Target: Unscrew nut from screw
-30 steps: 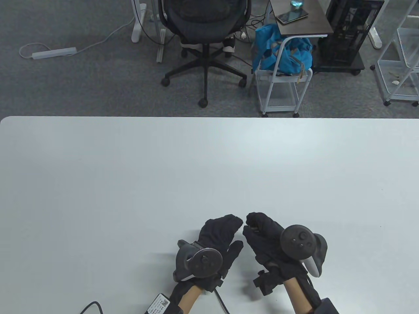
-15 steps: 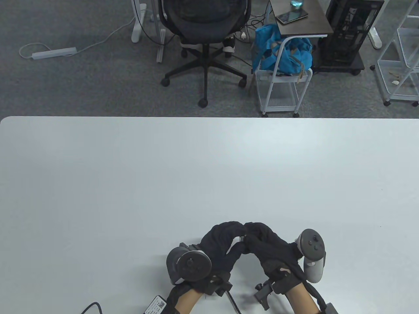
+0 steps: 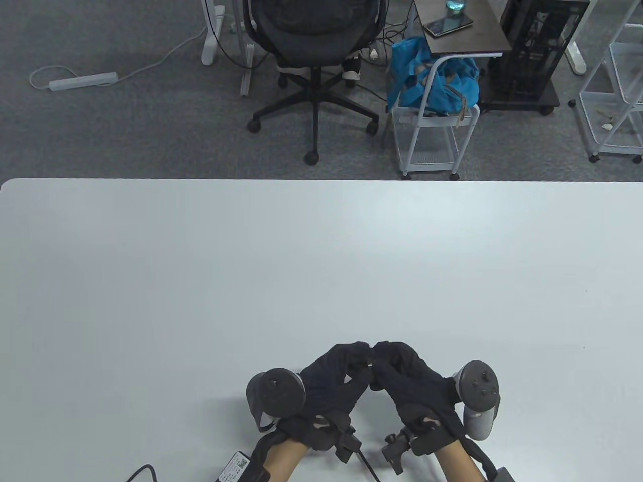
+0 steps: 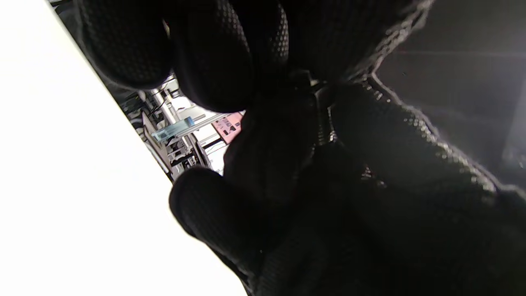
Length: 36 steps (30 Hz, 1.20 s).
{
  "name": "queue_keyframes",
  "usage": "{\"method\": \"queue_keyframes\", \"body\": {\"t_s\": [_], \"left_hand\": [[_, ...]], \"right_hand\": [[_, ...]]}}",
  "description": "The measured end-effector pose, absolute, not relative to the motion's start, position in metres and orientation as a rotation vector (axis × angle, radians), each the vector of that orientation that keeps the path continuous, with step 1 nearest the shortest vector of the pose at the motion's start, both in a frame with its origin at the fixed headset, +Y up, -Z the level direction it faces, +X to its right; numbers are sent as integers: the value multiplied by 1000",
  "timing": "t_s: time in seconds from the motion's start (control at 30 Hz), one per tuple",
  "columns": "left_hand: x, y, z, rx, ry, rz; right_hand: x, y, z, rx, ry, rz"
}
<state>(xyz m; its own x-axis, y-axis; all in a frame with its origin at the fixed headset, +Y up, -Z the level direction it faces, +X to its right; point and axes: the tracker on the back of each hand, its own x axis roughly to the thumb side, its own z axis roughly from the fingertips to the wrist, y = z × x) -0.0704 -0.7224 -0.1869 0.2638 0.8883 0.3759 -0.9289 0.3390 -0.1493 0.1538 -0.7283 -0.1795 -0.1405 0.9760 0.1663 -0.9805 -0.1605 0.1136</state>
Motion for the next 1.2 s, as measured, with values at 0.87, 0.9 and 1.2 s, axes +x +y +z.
{"method": "queue_keyframes", "body": {"t_s": [0.87,0.9,1.2], "left_hand": [[-72,-745,-194,-128,-285,1489],[-73,-745,-194,-131,-287,1486],[-74,-747,-196,-129,-260,1512]], "right_hand": [[149,-725,-178,248,-123,1889],[149,-725,-178,258,-123,1883],[150,-725,-180,314,-56,1793]]}}
